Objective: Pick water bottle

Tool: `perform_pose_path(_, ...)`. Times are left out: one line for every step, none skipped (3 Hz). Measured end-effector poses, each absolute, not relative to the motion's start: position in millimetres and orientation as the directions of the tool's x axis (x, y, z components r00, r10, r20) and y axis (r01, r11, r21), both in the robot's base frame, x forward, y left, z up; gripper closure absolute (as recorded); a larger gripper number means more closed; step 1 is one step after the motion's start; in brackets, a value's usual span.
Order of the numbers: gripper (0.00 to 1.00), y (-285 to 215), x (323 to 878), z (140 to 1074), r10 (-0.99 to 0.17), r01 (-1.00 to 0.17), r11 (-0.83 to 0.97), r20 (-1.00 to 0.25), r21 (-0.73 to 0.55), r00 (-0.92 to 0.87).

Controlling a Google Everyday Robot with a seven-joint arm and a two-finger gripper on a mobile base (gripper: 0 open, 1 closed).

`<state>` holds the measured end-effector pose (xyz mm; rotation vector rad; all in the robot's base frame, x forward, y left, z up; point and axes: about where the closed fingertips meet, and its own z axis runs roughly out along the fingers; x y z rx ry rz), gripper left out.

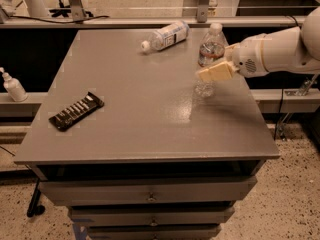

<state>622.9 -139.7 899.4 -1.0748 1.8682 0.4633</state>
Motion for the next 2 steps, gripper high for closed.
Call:
perform_pose_path(0.64,-133.3,623.4,914.0,-0.464,-0.826,0.554,-0.862,-0.103,-0.204)
perform_pose_path(0.87,-120.1,620.4,940.0,-0.428,-0.837,0.538,-0.887,-0.096,-0.173)
